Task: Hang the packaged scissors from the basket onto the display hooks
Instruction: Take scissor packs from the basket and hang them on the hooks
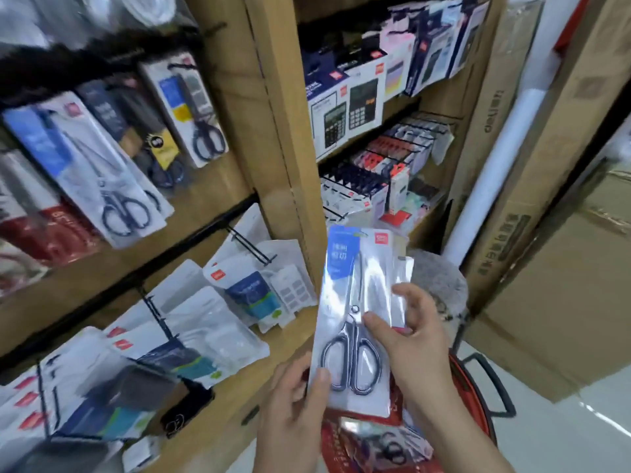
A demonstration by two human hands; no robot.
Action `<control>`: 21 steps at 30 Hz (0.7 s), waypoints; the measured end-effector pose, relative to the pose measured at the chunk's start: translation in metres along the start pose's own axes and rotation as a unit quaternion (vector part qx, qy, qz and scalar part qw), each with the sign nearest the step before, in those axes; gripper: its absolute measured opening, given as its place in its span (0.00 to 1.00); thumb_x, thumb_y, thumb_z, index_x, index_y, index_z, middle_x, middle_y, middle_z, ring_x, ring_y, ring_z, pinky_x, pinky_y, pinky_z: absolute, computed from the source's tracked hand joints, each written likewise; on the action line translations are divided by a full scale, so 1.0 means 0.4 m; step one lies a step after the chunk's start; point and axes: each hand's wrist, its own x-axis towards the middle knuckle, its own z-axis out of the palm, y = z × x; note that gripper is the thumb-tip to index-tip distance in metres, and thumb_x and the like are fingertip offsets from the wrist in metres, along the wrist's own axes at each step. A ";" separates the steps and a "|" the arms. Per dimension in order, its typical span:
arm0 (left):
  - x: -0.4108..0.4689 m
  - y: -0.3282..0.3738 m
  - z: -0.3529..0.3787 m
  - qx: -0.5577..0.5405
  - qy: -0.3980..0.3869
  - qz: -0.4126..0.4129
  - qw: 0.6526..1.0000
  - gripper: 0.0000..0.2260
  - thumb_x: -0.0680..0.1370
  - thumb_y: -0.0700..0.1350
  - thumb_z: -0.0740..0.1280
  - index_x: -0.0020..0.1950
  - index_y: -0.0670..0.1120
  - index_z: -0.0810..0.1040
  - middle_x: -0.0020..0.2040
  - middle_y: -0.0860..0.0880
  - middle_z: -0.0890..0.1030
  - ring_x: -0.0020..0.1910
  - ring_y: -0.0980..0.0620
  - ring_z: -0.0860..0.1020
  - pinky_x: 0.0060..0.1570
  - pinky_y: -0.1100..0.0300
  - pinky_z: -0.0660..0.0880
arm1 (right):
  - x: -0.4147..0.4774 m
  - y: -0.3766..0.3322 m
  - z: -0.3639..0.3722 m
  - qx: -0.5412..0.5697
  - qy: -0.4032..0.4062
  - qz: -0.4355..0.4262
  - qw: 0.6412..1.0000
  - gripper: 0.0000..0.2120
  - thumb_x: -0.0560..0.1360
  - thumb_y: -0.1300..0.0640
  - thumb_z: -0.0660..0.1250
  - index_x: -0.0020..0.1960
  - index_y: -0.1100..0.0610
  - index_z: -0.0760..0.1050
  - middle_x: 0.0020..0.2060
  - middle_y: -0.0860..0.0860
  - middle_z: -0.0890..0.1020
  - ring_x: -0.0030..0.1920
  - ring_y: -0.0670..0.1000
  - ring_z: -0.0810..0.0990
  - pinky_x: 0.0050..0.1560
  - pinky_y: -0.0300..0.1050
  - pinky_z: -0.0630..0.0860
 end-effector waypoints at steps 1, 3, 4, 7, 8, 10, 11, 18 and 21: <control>-0.005 0.014 -0.041 -0.029 0.007 -0.005 1.000 0.14 0.72 0.57 0.67 0.54 0.55 0.85 0.54 0.56 0.83 0.53 0.59 0.81 0.58 0.56 0.77 | -0.009 -0.018 0.028 0.020 -0.018 0.003 1.000 0.18 0.72 0.68 0.73 0.56 0.52 0.73 0.47 0.49 0.86 0.38 0.44 0.84 0.38 0.37 0.78; -0.010 0.028 -0.126 -0.059 0.012 -0.022 0.998 0.08 0.79 0.47 0.67 0.49 0.55 0.87 0.49 0.51 0.86 0.48 0.54 0.83 0.52 0.59 0.76 | -0.033 -0.047 0.089 0.043 -0.058 0.012 0.997 0.17 0.74 0.70 0.70 0.56 0.53 0.74 0.47 0.52 0.86 0.41 0.49 0.85 0.38 0.40 0.80; -0.012 0.027 -0.167 -0.066 0.020 -0.018 0.997 0.12 0.79 0.41 0.68 0.45 0.54 0.88 0.46 0.47 0.86 0.44 0.53 0.82 0.47 0.62 0.76 | -0.050 -0.057 0.124 0.049 -0.076 0.015 0.996 0.16 0.74 0.71 0.69 0.56 0.55 0.74 0.46 0.53 0.86 0.40 0.50 0.85 0.36 0.40 0.80; -0.039 0.025 -0.291 -0.032 0.048 0.048 0.997 0.21 0.75 0.29 0.68 0.35 0.55 0.87 0.47 0.42 0.83 0.40 0.65 0.80 0.41 0.75 0.72 | -0.116 -0.064 0.234 0.061 -0.118 0.021 0.991 0.15 0.74 0.74 0.67 0.55 0.59 0.73 0.45 0.56 0.86 0.37 0.49 0.84 0.34 0.39 0.79; -0.050 0.026 -0.330 -0.025 0.055 0.050 0.997 0.21 0.75 0.28 0.68 0.35 0.53 0.86 0.48 0.41 0.81 0.41 0.67 0.79 0.42 0.76 0.71 | -0.143 -0.069 0.272 0.066 -0.132 0.024 0.989 0.14 0.74 0.75 0.66 0.54 0.60 0.73 0.42 0.55 0.86 0.35 0.48 0.83 0.33 0.38 0.78; -0.072 0.030 -0.396 -0.033 0.078 0.055 0.995 0.14 0.74 0.32 0.71 0.36 0.50 0.84 0.49 0.40 0.79 0.41 0.69 0.79 0.43 0.78 0.70 | -0.193 -0.070 0.342 0.082 -0.161 0.038 0.983 0.14 0.74 0.75 0.65 0.54 0.60 0.72 0.37 0.52 0.86 0.31 0.46 0.82 0.29 0.36 0.77; -0.081 0.033 -0.427 -0.046 0.104 0.055 0.992 0.08 0.71 0.40 0.76 0.35 0.51 0.83 0.49 0.41 0.79 0.41 0.69 0.79 0.43 0.78 0.70 | -0.218 -0.071 0.375 0.088 -0.174 0.049 0.980 0.13 0.75 0.75 0.65 0.53 0.60 0.72 0.36 0.52 0.86 0.30 0.45 0.82 0.28 0.36 0.76; -0.127 -0.044 -0.677 -0.082 0.148 0.044 0.985 0.11 0.58 0.55 0.82 0.29 0.51 0.85 0.40 0.47 0.79 0.34 0.61 0.78 0.40 0.72 0.71 | -0.377 -0.076 0.563 0.118 -0.226 0.095 0.962 0.09 0.76 0.71 0.66 0.49 0.59 0.72 0.34 0.53 0.83 0.28 0.44 0.81 0.28 0.35 0.76; -0.149 -0.068 -0.738 -0.159 0.200 0.017 0.967 0.18 0.51 0.60 0.77 0.29 0.47 0.82 0.32 0.48 0.77 0.33 0.53 0.74 0.40 0.61 0.69 | -0.434 -0.076 0.627 0.138 -0.248 0.142 0.948 0.08 0.76 0.68 0.66 0.52 0.60 0.73 0.34 0.54 0.85 0.31 0.51 0.83 0.36 0.44 0.79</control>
